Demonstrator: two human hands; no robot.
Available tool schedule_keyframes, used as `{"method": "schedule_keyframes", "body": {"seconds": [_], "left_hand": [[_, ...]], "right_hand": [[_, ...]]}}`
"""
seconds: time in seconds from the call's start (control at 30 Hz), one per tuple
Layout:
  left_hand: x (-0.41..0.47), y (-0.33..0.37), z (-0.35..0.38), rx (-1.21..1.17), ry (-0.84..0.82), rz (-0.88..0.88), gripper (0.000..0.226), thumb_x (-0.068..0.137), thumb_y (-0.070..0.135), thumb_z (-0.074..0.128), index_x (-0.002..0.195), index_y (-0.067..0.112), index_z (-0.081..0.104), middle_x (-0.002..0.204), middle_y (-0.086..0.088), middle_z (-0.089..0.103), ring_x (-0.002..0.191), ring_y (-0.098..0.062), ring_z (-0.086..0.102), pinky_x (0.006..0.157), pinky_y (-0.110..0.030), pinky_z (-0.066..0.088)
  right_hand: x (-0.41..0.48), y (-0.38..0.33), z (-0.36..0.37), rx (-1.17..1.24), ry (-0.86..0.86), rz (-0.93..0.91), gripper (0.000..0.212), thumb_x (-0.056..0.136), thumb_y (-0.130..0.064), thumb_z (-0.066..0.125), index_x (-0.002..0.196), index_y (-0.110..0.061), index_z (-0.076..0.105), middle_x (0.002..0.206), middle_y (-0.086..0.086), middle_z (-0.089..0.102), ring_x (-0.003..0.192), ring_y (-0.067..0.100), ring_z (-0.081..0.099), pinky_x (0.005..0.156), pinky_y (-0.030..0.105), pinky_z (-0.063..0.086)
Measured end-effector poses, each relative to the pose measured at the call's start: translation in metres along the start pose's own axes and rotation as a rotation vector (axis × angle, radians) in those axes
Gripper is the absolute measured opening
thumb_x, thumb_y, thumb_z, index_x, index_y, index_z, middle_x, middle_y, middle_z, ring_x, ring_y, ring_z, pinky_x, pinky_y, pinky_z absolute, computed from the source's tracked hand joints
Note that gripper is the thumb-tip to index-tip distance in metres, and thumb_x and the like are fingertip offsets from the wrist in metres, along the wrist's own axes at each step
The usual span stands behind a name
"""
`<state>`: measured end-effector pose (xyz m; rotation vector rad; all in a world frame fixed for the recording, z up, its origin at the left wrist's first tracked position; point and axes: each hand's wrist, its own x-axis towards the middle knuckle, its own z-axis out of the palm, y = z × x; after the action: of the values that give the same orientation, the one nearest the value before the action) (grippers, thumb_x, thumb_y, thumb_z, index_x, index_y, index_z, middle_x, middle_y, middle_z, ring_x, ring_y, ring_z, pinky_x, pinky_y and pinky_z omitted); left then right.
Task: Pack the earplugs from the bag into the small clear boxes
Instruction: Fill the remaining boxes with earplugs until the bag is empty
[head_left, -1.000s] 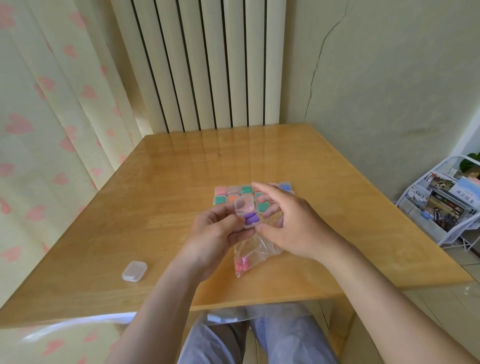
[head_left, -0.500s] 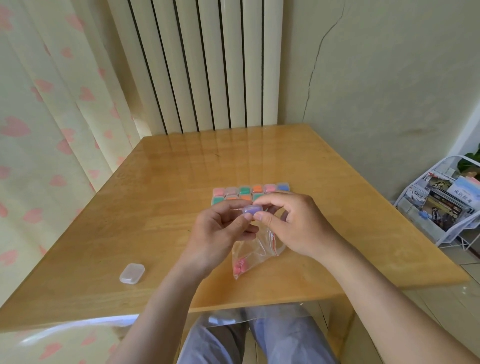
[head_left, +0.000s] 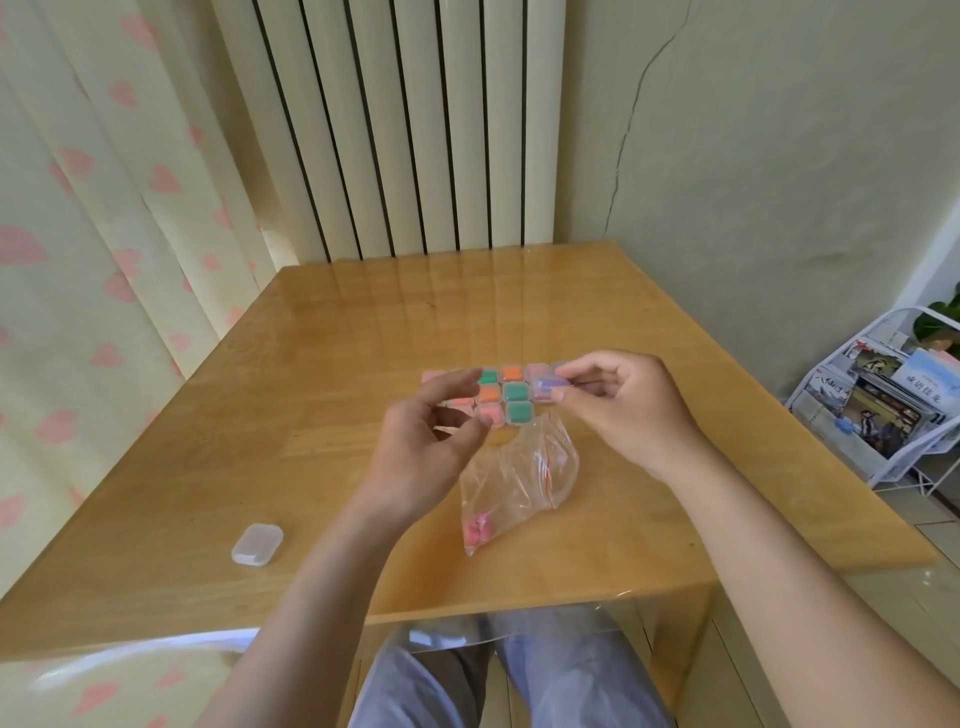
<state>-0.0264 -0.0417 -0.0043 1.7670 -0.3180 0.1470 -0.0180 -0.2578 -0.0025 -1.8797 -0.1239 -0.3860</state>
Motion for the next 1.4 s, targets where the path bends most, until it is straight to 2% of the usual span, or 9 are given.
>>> {"method": "schedule_keyframes", "body": {"seconds": [0.13,0.27,0.5,0.7,0.8,0.9,1.17,1.27,1.4], "left_hand": [[0.002,-0.007,-0.014,0.115,0.034,-0.058,0.022,0.091,0.006,0.068,0.101,0.025,0.071,0.105,0.011,0.071,0.074,0.000,0.059,0.069,-0.014,0.050],[0.004,-0.016,-0.002,0.240,-0.010,-0.036,0.017,0.092,0.011,0.067,0.106,0.018,0.073,0.107,0.012,0.069,0.077,0.005,0.060,0.068,-0.009,0.047],[0.008,-0.025,-0.001,0.351,-0.031,-0.047,0.017,0.091,0.013,0.066,0.104,0.023,0.072,0.105,0.012,0.069,0.085,0.002,0.062,0.069,-0.010,0.045],[0.003,-0.026,-0.017,0.555,-0.067,0.014,0.021,0.089,0.013,0.067,0.108,0.021,0.072,0.109,0.008,0.068,0.094,-0.010,0.064,0.077,-0.024,0.049],[-0.002,-0.025,-0.048,0.767,-0.068,0.043,0.024,0.088,0.015,0.070,0.111,0.019,0.072,0.107,0.003,0.066,0.095,-0.016,0.063,0.072,-0.024,0.042],[-0.008,-0.025,-0.074,0.912,-0.104,-0.031,0.029,0.089,0.023,0.068,0.118,0.021,0.069,0.112,0.000,0.063,0.101,-0.019,0.061,0.076,-0.024,0.039],[-0.023,-0.026,-0.097,1.139,-0.175,-0.230,0.053,0.087,0.044,0.065,0.137,0.032,0.052,0.129,0.000,0.053,0.119,-0.025,0.053,0.098,-0.037,0.045],[-0.030,-0.025,-0.108,1.225,-0.177,-0.317,0.063,0.085,0.048,0.063,0.144,0.035,0.043,0.134,0.001,0.048,0.123,-0.025,0.049,0.098,-0.038,0.044],[-0.039,-0.026,-0.117,1.174,-0.180,-0.453,0.066,0.083,0.039,0.064,0.145,0.035,0.040,0.133,0.002,0.046,0.123,-0.022,0.049,0.090,-0.031,0.044]], "right_hand": [[0.014,0.033,-0.007,-0.260,0.020,0.139,0.013,0.079,-0.019,0.082,0.088,-0.025,0.075,0.093,-0.013,0.075,0.083,0.002,0.070,0.081,0.022,0.056],[0.016,0.051,0.008,-0.373,-0.014,0.110,0.015,0.082,-0.015,0.079,0.096,-0.020,0.077,0.103,-0.009,0.074,0.082,0.003,0.068,0.074,0.011,0.050],[0.017,0.062,0.017,-0.464,-0.003,0.007,0.017,0.083,-0.006,0.074,0.097,-0.015,0.077,0.101,-0.001,0.075,0.082,0.016,0.070,0.083,0.032,0.058],[0.016,0.065,0.020,-0.488,0.016,-0.025,0.016,0.082,-0.005,0.075,0.096,-0.011,0.078,0.092,-0.001,0.074,0.077,0.013,0.064,0.075,0.016,0.049],[0.015,0.065,0.022,-0.471,0.023,-0.072,0.014,0.082,-0.002,0.074,0.095,-0.007,0.078,0.091,0.001,0.072,0.078,0.018,0.065,0.073,0.016,0.047],[0.016,0.065,0.023,-0.473,0.004,-0.071,0.016,0.082,-0.004,0.074,0.096,-0.010,0.077,0.100,0.001,0.074,0.081,0.019,0.067,0.077,0.025,0.053],[0.012,0.050,0.017,-0.489,0.056,-0.029,0.030,0.090,0.003,0.055,0.109,-0.010,0.075,0.106,0.005,0.072,0.095,0.024,0.066,0.086,0.027,0.049],[0.012,0.037,0.020,-0.494,0.085,-0.065,0.030,0.091,0.005,0.051,0.106,-0.008,0.075,0.106,0.006,0.073,0.096,0.022,0.065,0.083,0.022,0.043],[0.010,0.017,0.033,-0.449,0.080,-0.116,0.034,0.091,0.005,0.048,0.106,-0.010,0.075,0.107,0.000,0.072,0.094,0.015,0.062,0.080,0.017,0.042]]}}
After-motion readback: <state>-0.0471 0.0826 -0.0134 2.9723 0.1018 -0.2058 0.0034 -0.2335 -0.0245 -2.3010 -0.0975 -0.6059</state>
